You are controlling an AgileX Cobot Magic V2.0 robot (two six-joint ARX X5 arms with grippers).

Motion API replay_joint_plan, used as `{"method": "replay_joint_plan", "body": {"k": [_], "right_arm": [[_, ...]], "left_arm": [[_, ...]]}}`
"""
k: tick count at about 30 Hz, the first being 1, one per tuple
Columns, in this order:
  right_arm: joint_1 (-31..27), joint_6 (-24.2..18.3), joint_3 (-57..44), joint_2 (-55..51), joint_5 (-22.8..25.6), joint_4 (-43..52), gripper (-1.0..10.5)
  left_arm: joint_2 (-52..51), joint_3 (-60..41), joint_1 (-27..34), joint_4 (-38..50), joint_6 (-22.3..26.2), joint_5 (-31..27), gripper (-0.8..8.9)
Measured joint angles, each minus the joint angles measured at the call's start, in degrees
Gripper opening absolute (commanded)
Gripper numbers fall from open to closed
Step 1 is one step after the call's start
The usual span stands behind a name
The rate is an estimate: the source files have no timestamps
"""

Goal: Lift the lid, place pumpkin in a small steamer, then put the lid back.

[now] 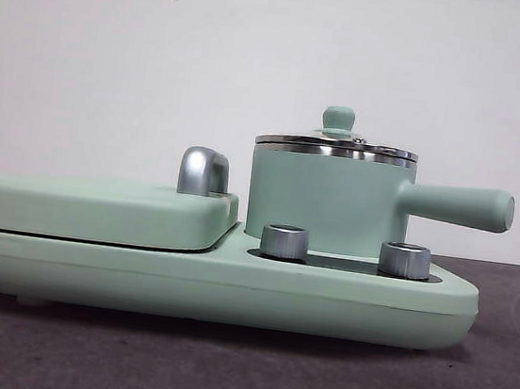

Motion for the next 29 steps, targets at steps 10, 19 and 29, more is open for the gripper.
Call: {"method": "replay_joint_plan", "body": {"k": [10, 19, 29], "right_arm": [[-15.6, 0.0, -9.4, -4.4, -1.4, 15.6, 0.2], [-35.5, -0.2, -33.8, -14.1, 1.6, 40.6, 0.2], [-43.0, -3.9, -46.1, -25.2, 6.4, 40.9, 0.2]], "left_arm": [[0.0, 0.0, 0.0, 0.0, 0.0, 0.0, 0.06], [0.0, 0.0, 0.0, 0.0, 0.0, 0.0, 0.06], [0.0, 0.0, 0.0, 0.0, 0.0, 0.0, 0.06]]}}
